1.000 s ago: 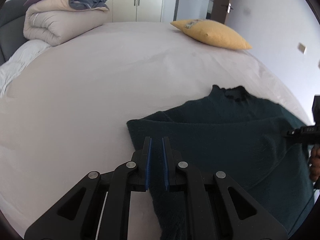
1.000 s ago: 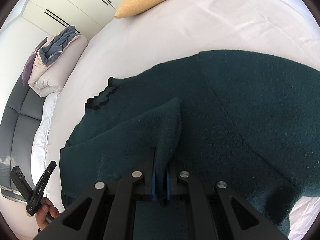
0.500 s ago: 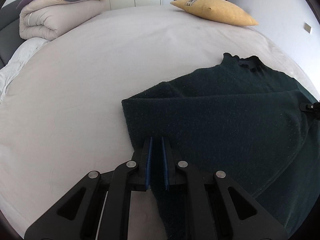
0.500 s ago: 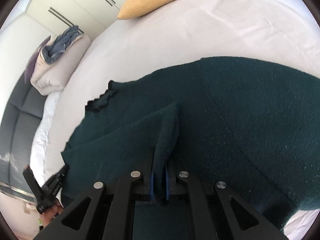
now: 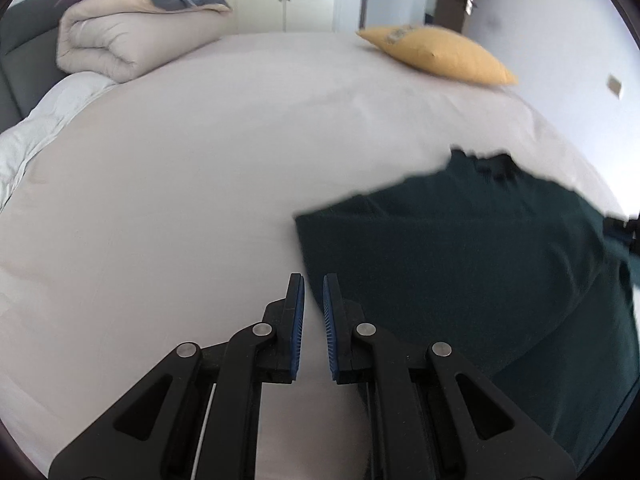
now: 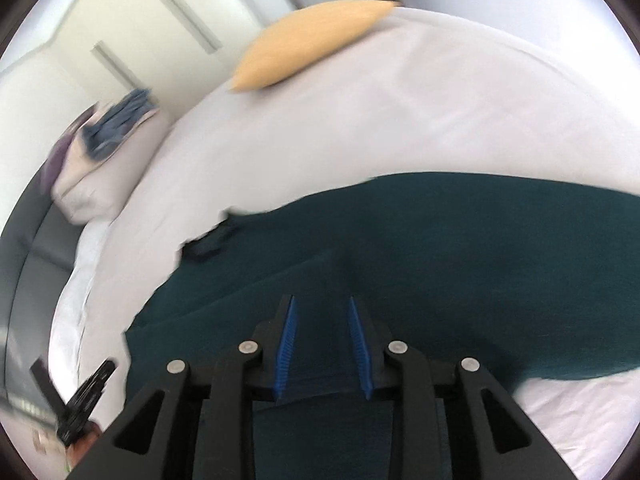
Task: Fold small clothes
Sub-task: 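Grasp the other sleeve with the right gripper and lift it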
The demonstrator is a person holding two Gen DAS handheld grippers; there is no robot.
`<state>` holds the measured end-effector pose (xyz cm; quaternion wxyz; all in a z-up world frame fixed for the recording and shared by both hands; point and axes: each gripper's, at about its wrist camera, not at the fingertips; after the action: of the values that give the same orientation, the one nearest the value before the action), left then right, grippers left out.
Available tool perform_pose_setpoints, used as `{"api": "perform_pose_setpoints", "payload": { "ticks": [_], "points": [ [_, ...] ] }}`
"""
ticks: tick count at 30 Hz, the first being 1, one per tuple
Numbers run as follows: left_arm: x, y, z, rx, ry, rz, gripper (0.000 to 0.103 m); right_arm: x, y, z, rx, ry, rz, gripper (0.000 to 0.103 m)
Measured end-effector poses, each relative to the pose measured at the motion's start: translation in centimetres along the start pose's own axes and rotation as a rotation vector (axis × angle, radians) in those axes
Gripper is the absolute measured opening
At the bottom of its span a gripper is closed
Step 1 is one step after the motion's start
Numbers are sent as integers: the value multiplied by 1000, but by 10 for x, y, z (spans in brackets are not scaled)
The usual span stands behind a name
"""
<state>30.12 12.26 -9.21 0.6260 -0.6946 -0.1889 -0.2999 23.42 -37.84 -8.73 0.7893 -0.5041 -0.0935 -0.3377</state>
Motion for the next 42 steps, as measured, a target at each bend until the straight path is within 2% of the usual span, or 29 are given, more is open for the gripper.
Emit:
{"api": "perform_pose_setpoints", "payload": {
  "ticks": [2,4,6,7,9,12,13,14,16,17,18,20,22,25,26,28,31,34,36,37,38,39,40,42],
  "points": [
    [-9,16,-11,4,31,55,9,-4,12,6,23,-15,33,30],
    [-15,24,-18,38,55,47,9,-10,29,0,-2,-18,82,29],
    [-18,23,-24,70,79,32,9,-14,32,-15,6,-6,81,6],
    [-17,24,-27,79,92,34,9,-15,31,-22,13,8,78,0],
    [-16,25,-31,96,109,37,9,-16,25,-38,62,67,79,0],
    [-18,22,-40,140,152,30,9,-20,5,-49,34,79,45,0],
    [-19,20,-44,160,171,30,9,-22,-7,-53,-18,72,26,4],
    [-18,17,-48,175,182,28,9,-24,-18,-58,-54,81,11,16],
    [-19,8,-55,195,178,18,9,-28,-54,-79,8,136,-47,21],
    [-18,0,-58,192,164,2,10,-29,-69,-90,27,159,-75,32],
    [-19,-12,-58,184,154,-20,10,-32,-88,-104,28,187,-113,44],
    [-22,-38,-60,175,142,-73,9,-39,-127,-141,-15,264,-192,48],
    [-23,-57,-72,112,116,-114,9,-51,-159,-188,-41,389,-245,48],
    [-26,-70,-86,-47,70,-119,10,-81,-201,-269,-63,641,-311,50],
    [-29,-75,-90,-135,39,-113,10,-91,-210,-285,-72,701,-327,50],
    [-32,-75,-99,-234,-14,-87,9,-109,-224,-314,-22,804,-383,48],
    [-38,-71,-110,-314,-60,-37,10,-119,-229,-334,51,908,-428,48],
    [-46,-66,-117,-372,-114,3,11,-116,-225,-342,82,973,-459,48],
    [-51,-66,-120,-391,-140,9,21,-109,-226,-352,94,993,-484,48],
    [-54,-66,-121,-402,-153,8,33,-106,-222,-355,93,1005,-498,48],
    [-56,-68,-119,-417,-178,8,60,-104,-222,-361,97,1021,-514,48],
    [-59,-70,-116,-426,-202,-1,72,-101,-220,-364,104,1037,-535,48],
    [-63,-72,-115,-430,-220,-14,78,-100,-217,-363,106,1044,-548,48],
    [-64,-73,-110,-446,-242,-17,78,-97,-213,-367,109,1068,-579,48]
  ]
}}
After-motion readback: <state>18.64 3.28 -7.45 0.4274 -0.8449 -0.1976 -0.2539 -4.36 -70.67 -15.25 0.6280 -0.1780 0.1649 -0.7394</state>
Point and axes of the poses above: each gripper's, at about its wrist camera, not at the fingertips, and y roughly the way its jaws point, z to its left, x to its top, and after that the axes turned 2 degrees about -z, right-handed
